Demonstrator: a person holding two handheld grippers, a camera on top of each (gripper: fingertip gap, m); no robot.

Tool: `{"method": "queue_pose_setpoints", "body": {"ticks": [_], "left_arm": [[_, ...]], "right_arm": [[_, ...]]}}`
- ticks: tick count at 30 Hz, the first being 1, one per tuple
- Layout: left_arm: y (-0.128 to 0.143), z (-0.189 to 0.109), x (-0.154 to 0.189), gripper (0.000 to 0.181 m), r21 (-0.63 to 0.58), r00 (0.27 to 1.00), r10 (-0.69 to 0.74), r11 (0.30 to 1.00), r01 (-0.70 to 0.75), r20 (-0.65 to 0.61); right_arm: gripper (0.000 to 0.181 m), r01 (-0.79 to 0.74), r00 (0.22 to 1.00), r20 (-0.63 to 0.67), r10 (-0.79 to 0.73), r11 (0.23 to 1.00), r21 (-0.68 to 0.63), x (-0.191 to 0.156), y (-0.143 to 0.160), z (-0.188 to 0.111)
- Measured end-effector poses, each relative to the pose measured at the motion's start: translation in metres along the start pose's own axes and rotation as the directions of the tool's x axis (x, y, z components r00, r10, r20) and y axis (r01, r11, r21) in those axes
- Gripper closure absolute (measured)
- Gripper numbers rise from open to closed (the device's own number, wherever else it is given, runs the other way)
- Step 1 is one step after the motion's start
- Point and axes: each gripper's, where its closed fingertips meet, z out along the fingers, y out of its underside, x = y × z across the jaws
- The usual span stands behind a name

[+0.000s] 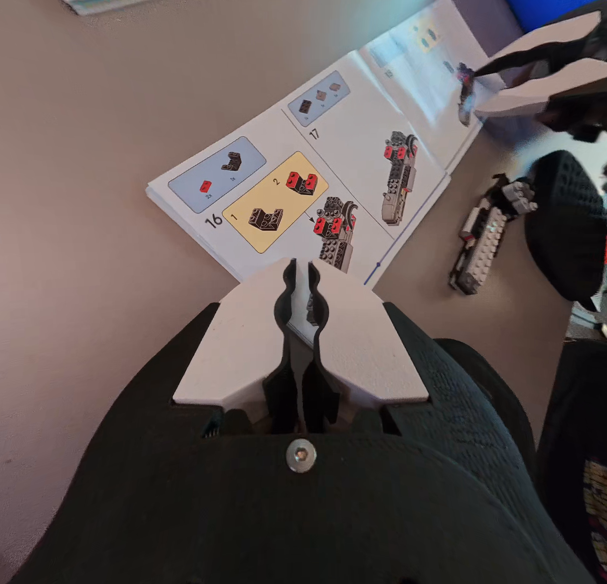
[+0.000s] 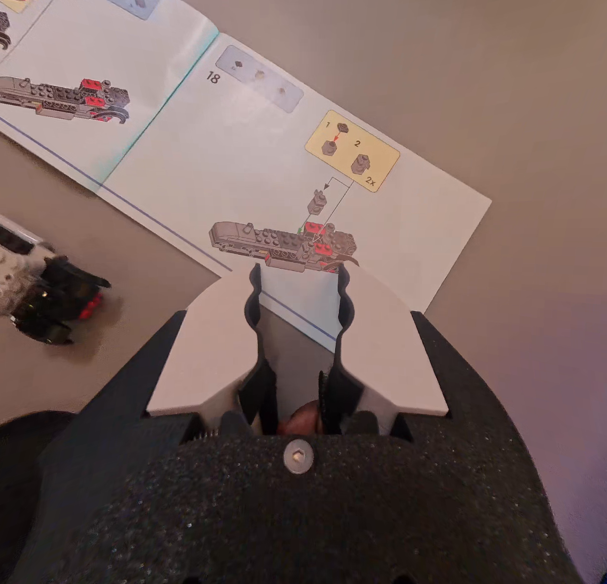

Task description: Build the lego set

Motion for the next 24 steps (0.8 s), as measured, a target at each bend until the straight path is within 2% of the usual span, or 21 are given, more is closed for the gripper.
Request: {"method": "queue_pose_setpoints", "body": {"ticks": [3,6,8,9,11,13,14,15,16,17,18,19,20,22,24], "left_arm": [[0.009,0.001,0.017,0.172,0.013,0.999,0.044,0.999,-0.044,-0.031],[-0.008,-0.021,0.025,0.163,0.112,0.965,0.216,0.966,-0.233,0.152],[-0.031,-0.06,0.032,0.148,0.234,0.907,0.253,0.911,-0.341,0.335],[-0.039,-0.087,0.028,0.144,0.275,0.855,0.233,0.879,-0.389,0.464],[-0.04,-0.155,0.01,0.139,0.288,0.676,0.122,0.839,-0.461,0.727],[-0.016,-0.214,-0.01,0.137,0.237,0.483,0.012,0.86,-0.451,0.876],[0.004,-0.227,-0.02,0.138,0.209,0.456,-0.008,0.896,-0.392,0.89],[0.027,-0.226,-0.028,0.139,0.19,0.501,-0.02,0.938,-0.29,0.865],[0.05,-0.215,-0.033,0.145,0.18,0.596,-0.048,0.97,-0.164,0.802],[0.067,-0.202,-0.035,0.142,0.197,0.683,-0.105,0.979,-0.058,0.723],[0.069,-0.198,-0.034,0.149,0.271,0.722,-0.169,0.962,-0.026,0.671],[0.068,-0.2,-0.033,0.162,0.335,0.731,-0.204,0.942,-0.036,0.651],[0.069,-0.199,-0.03,0.167,0.35,0.738,-0.207,0.936,-0.043,0.643],[0.069,-0.194,-0.021,0.17,0.367,0.731,-0.22,0.929,-0.046,0.646],[0.068,-0.187,-0.012,0.17,0.371,0.694,-0.226,0.927,-0.063,0.684]], "right_arm": [[0.139,0.024,0.999,0.028,-0.025,0.999,0.035,0.01,0.002,-0.002],[0.138,0.047,0.997,0.062,-0.05,0.997,0.057,0.009,0.002,-0.003],[0.131,0.037,0.996,0.077,-0.044,0.996,0.08,0.006,0.002,-0.003],[0.127,0.032,0.996,0.082,-0.04,0.995,0.096,0.004,0.001,-0.003],[0.119,0.022,0.996,0.088,-0.034,0.991,0.134,0.0,0.001,-0.003],[0.115,0.007,0.996,0.091,-0.023,0.986,0.166,-0.003,0.001,-0.004],[0.115,0.001,0.996,0.09,-0.017,0.985,0.175,-0.003,0.001,-0.004],[0.115,-0.002,0.996,0.09,-0.015,0.984,0.179,-0.003,0.001,-0.004],[0.115,-0.003,0.996,0.086,-0.013,0.983,0.184,-0.002,0.0,-0.005],[0.115,-0.003,0.997,0.082,-0.012,0.982,0.19,-0.001,-0.001,-0.005],[0.116,-0.005,0.997,0.078,-0.011,0.981,0.196,0.0,-0.003,-0.005],[0.116,-0.007,0.997,0.075,-0.009,0.98,0.199,0.001,-0.004,-0.005],[0.117,-0.008,0.997,0.073,-0.007,0.98,0.2,0.002,-0.005,-0.005],[0.119,-0.005,0.998,0.068,-0.009,0.979,0.203,0.002,-0.005,-0.005],[0.121,0.001,0.998,0.067,-0.014,0.979,0.203,0.002,-0.004,-0.005]]}}
